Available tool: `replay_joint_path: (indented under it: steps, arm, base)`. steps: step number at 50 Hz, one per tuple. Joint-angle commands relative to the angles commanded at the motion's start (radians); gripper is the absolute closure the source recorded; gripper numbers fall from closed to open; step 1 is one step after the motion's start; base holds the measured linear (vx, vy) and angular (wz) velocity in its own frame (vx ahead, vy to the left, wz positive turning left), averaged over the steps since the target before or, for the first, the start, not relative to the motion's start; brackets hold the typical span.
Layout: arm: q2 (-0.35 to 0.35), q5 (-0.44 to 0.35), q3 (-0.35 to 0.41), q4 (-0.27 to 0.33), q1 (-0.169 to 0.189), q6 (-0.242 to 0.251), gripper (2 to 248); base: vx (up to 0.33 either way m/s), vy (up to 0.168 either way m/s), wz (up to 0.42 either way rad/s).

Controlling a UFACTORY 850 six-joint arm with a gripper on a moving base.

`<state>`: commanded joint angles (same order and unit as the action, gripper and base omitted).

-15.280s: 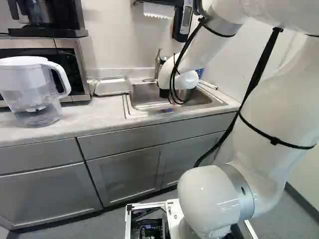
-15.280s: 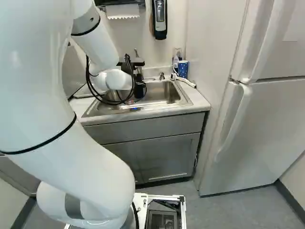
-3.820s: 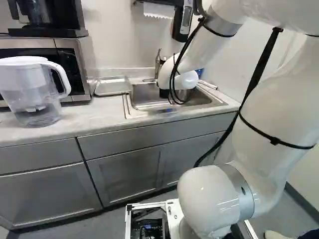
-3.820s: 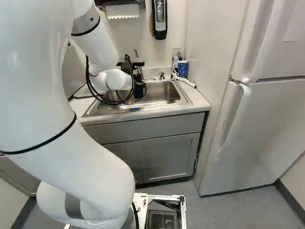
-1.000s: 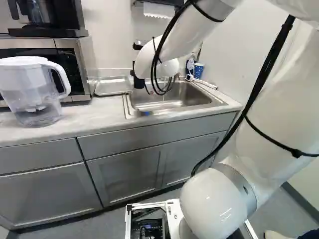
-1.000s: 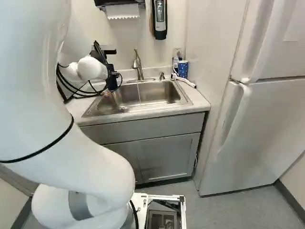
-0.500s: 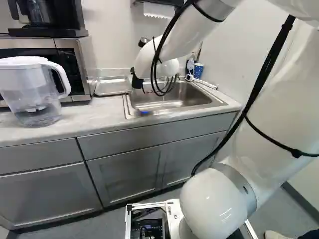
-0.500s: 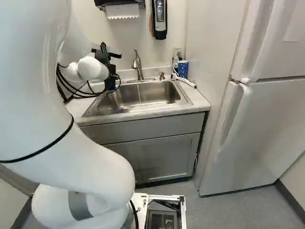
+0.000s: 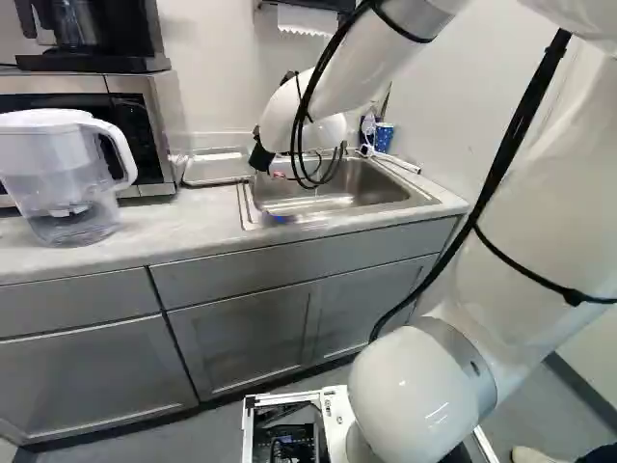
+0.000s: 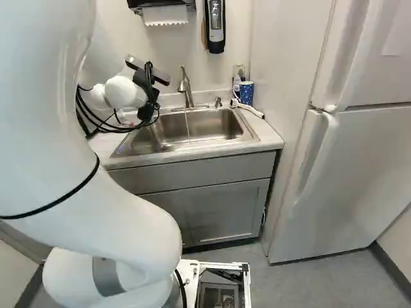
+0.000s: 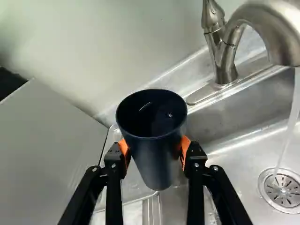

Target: Rinse the cup and place it in the tray

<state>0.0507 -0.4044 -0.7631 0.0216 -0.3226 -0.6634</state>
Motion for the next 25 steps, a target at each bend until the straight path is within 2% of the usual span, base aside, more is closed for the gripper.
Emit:
replay_joint_path:
  steps: [25]
  arm:
    - [0.0,0.0,0.0,0.0,0.0,-0.265,126]
  base:
    - [0.0,0.0,0.0]
